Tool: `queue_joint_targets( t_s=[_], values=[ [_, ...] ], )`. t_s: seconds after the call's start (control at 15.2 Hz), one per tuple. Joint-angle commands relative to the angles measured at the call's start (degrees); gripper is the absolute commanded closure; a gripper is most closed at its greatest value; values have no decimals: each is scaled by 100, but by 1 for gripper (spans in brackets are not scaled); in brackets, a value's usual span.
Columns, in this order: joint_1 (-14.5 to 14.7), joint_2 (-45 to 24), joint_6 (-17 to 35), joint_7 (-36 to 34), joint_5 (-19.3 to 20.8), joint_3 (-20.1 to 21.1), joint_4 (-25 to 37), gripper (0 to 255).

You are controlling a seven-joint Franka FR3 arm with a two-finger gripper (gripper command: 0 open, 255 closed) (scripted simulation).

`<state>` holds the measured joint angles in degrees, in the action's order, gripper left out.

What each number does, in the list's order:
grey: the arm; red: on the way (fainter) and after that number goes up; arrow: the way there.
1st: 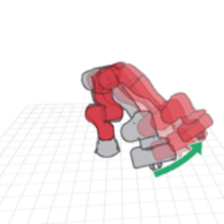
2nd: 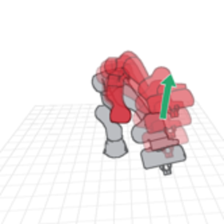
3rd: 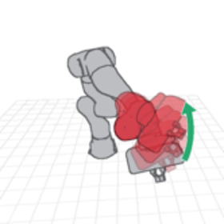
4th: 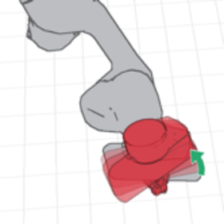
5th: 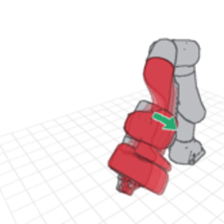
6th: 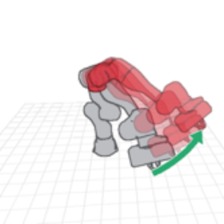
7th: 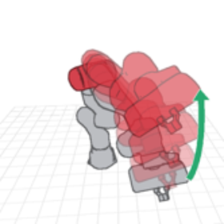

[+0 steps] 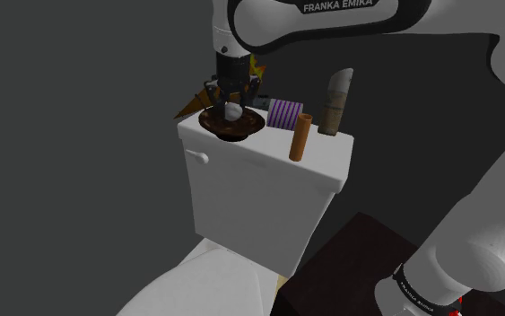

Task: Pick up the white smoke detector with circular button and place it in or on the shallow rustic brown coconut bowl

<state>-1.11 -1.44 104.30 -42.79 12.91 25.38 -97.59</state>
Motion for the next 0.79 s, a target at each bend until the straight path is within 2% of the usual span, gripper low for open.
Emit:
queue_joint_targets(
  t_s=[0.0,0.33,0.4,0.73],
  values=[
    [-2,10,25,-2,-3,-1,-31,255],
    [-2,10,25,-2,-3,-1,-31,255],
    [-2,10,25,-2,-3,-1,-31,0],
    [-2,10,25,-2,-3,-1,-31,0]
  ],
)
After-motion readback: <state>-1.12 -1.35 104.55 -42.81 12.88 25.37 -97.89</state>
